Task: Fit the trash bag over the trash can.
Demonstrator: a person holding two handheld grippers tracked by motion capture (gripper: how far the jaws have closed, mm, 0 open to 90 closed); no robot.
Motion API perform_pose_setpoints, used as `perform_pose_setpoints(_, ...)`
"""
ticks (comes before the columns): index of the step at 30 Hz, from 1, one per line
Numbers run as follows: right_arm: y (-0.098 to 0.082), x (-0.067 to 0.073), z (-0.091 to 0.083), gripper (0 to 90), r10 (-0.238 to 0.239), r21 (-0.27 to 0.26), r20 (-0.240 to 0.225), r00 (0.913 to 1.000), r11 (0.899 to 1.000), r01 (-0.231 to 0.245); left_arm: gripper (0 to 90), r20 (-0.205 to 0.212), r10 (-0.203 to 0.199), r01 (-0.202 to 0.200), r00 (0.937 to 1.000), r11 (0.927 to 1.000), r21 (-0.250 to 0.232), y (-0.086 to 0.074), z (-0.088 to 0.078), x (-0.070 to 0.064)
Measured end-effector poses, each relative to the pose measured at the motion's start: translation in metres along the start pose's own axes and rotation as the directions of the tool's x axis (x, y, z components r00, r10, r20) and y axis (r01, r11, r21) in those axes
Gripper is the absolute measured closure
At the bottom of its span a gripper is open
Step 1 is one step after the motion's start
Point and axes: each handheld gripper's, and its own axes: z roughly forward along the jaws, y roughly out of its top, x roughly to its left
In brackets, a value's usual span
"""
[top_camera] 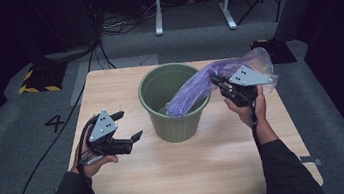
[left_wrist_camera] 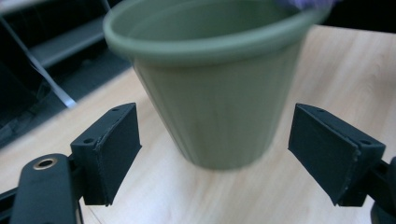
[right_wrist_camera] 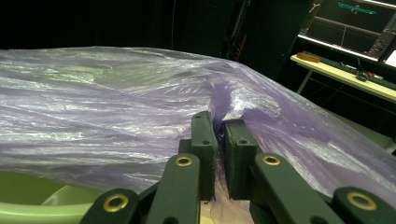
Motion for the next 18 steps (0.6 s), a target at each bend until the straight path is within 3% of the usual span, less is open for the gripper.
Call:
perform_pose_setpoints(6, 0.002, 0.005, 0.001, 84.2, -0.017, -0.004, -0.016, 0.9997, 1.0, 0.017, 16.6, 0.046, 0.008, -0.007, 0.9989, 0.9995, -0.03, 0.029, 0.01, -0.001)
perform_pose_setpoints(11, 0.003, 0.01, 0.003, 84.2, -0.027, 0.009, -0.014, 0.9996, 1.0, 0.027, 16.5, 0.101, 0.038, -0.034, 0.9942, 0.9987, -0.038, 0.053, 0.025, -0.008)
perform_pose_setpoints(16, 0.003, 0.01, 0.005, 84.4, -0.022, 0.015, 0.002, 0.9998, 1.0, 0.022, 16.9, 0.147, 0.079, -0.079, 0.9859, 0.9968, -0.008, 0.074, 0.047, -0.019)
perform_pose_setpoints(18, 0.004, 0.011, 0.005, 84.3, -0.023, 0.016, 0.009, 0.9997, 1.0, 0.023, 17.1, 0.142, 0.102, -0.106, 0.9845, 0.9943, 0.016, 0.08, 0.056, -0.022)
